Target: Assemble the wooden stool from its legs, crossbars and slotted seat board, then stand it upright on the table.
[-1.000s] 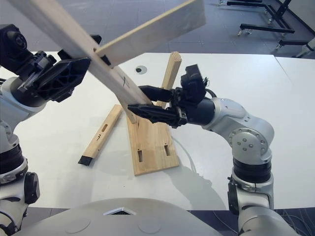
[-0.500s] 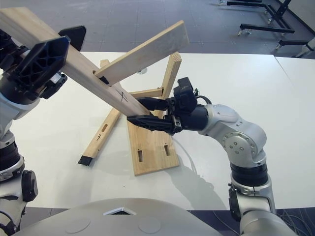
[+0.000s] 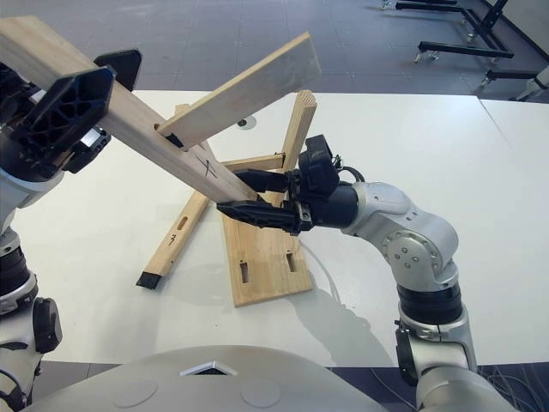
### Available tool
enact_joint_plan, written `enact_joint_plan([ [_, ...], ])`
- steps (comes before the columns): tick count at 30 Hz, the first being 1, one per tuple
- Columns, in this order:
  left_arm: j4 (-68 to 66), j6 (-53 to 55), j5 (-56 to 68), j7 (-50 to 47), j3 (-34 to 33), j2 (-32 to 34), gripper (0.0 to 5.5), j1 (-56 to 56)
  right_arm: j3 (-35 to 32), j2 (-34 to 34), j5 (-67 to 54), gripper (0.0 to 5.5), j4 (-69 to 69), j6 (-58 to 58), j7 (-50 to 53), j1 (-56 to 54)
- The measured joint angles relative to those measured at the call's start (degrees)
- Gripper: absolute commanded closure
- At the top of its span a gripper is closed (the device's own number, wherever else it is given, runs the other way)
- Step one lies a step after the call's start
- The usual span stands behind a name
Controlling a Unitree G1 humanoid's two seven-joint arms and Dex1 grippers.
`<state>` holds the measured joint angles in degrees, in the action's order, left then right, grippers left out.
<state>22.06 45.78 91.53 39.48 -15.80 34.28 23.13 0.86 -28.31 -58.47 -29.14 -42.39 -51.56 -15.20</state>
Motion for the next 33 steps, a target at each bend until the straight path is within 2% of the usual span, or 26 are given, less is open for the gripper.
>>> enact_joint_plan([
  [6, -0.65, -0.03, -1.66, 0.8, -0.17, -1.29, 3.4, 0.01, -1.39, -1.42, -0.75, 3.45, -0.85, 0.07, 0.39, 0.65],
  [8, -0.74, -0.03, -1.96, 0.95, -0.23, -1.46, 3.44, 0.0, -1.43, -1.69, -0.79, 2.87, -1.16, 0.2, 0.45, 0.95],
  [10, -2.54, -2.36, -1.48, 0.96, -4.24, -1.7, 3.45, 0.03, -1.88, -3.99, 0.71, 2.58, -0.35, -0.06, 0.64, 2.92],
  [13, -2.43, -2.46, -1.28, 0.97, -4.42, -2.2, 3.45, 0.03, -1.65, -4.4, 1.26, 2.1, -0.29, -0.05, 0.72, 3.11],
  [16, -2.44, -2.54, -1.36, 1.07, -4.8, -2.28, 3.45, 0.03, -1.52, -4.98, 1.28, 1.91, -0.32, -0.04, 0.47, 3.39],
  [19, -2.58, -2.65, -5.02, 5.11, -5.84, 0.25, 3.46, -0.37, -5.61, -8.5, 1.17, 1.91, 0.07, 0.07, -1.73, 5.79],
  [21, -2.62, -3.47, -9.68, 7.81, -7.01, 2.84, 3.46, -1.49, -10.49, -11.36, 0.7, 1.91, 2.21, 0.1, -4.02, 8.18],
  [25, -1.86, -6.68, -18.39, 10.99, -6.54, 3.46, 3.46, -6.41, -23.07, -15.25, -0.12, 1.91, 9.32, 1.87, -5.87, 10.83],
  [28, 1.43, -7.83, -21.9, 12.61, -4.51, 2.6, 3.46, -10.4, -27.17, -12.02, -0.78, 1.91, 8.61, 5.07, 1.74, 8.8],
  [33, 4.92, -9.28, -24.8, 13.17, -1.92, 0.4, 3.46, -14.67, -27.43, -2.45, 0.18, 1.91, 4.97, 9.54, 22.61, 1.53],
])
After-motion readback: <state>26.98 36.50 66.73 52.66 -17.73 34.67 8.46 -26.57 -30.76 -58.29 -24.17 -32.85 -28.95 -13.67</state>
